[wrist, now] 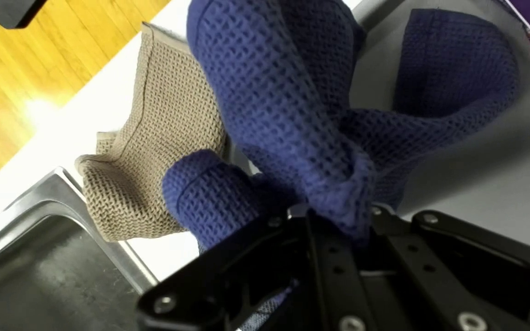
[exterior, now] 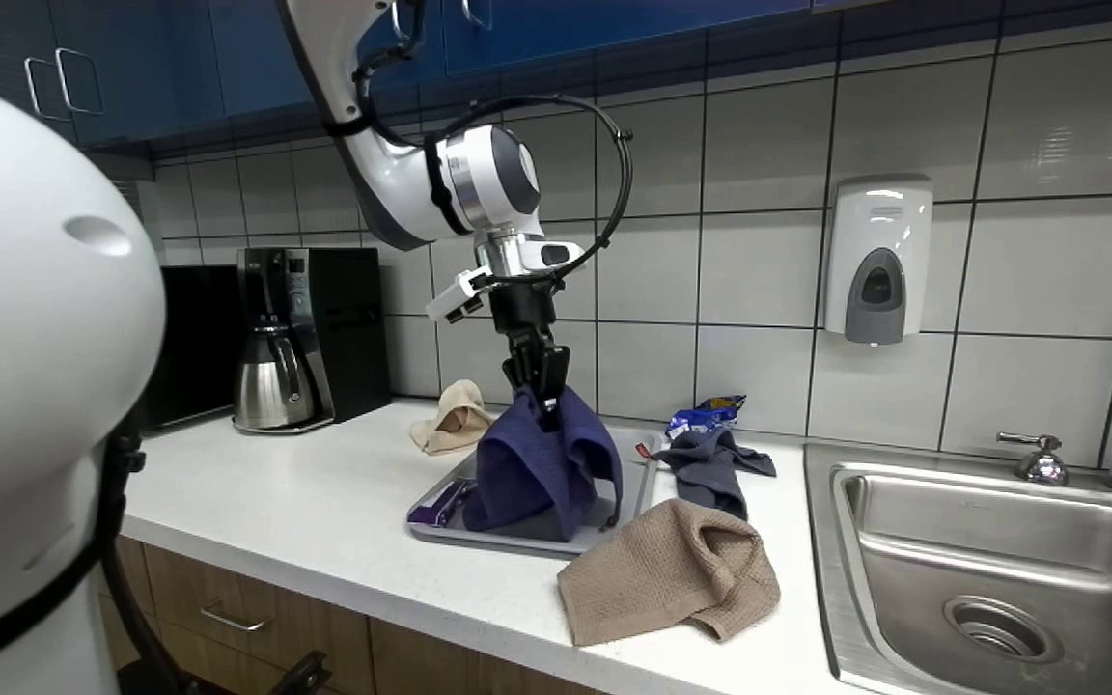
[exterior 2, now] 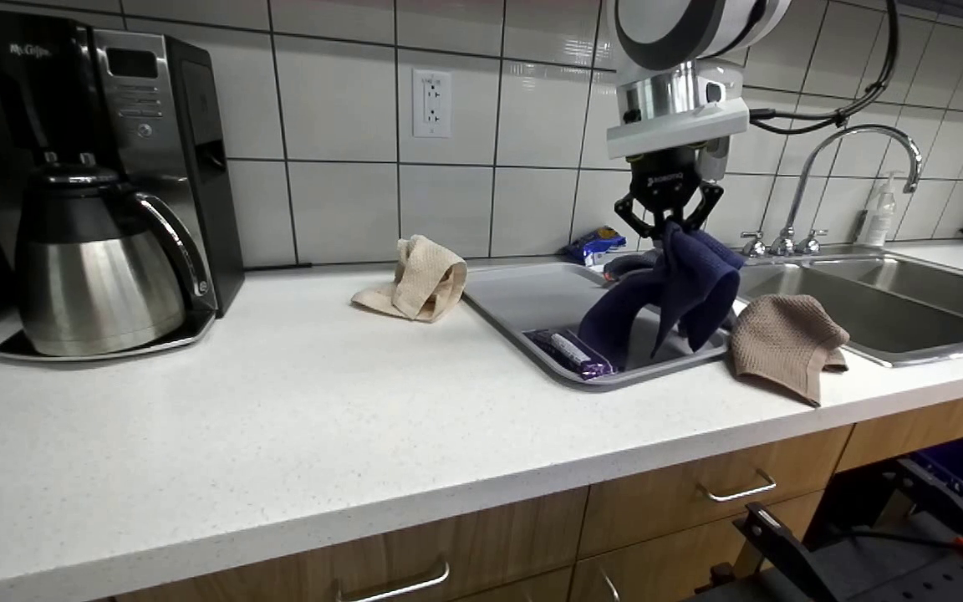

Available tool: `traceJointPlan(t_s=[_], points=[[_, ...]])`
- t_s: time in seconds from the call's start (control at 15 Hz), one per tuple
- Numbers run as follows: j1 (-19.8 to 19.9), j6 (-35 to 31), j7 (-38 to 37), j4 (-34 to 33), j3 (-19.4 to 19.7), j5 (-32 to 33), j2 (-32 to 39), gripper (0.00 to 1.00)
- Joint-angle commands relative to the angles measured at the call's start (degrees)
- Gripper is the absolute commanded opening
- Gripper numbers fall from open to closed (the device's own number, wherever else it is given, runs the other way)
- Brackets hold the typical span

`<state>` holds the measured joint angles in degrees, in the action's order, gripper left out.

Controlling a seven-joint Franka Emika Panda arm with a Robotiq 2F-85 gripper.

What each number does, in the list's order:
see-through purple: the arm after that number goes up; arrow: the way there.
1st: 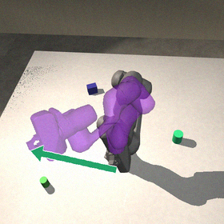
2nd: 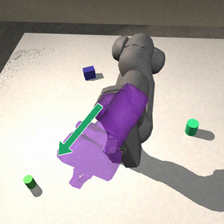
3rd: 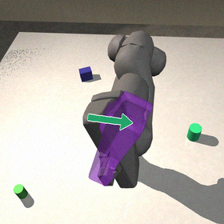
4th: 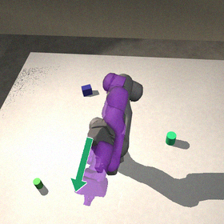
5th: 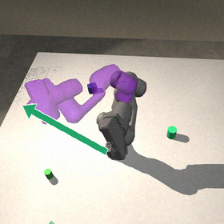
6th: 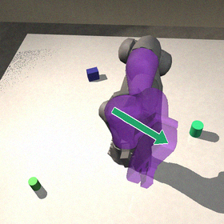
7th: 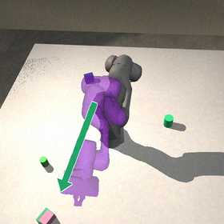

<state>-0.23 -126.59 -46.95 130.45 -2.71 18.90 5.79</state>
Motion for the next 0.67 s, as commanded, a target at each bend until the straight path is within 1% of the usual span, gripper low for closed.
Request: traceJointPlan(t_s=[0.0,0.07,0.13,0.2,0.27,0.6], points=[[-1.5,3.9,-1.1,-4.8,1.4,-0.6,2.9,0.02],[-1.7,4.3,-1.0,-5.5,1.7,-0.5,3.5,0.03],[-1.9,4.7,-1.0,-6.1,1.9,-0.4,3.9,0.33],[-2.1,4.8,-0.8,-6.6,2.0,-0.4,4.2,0.35],[-2.3,4.8,-0.7,-7.0,2.1,-0.4,4.5,0.41],[-3.4,5.1,-0.1,-7.6,2.1,-0.4,3.6,0.79]])
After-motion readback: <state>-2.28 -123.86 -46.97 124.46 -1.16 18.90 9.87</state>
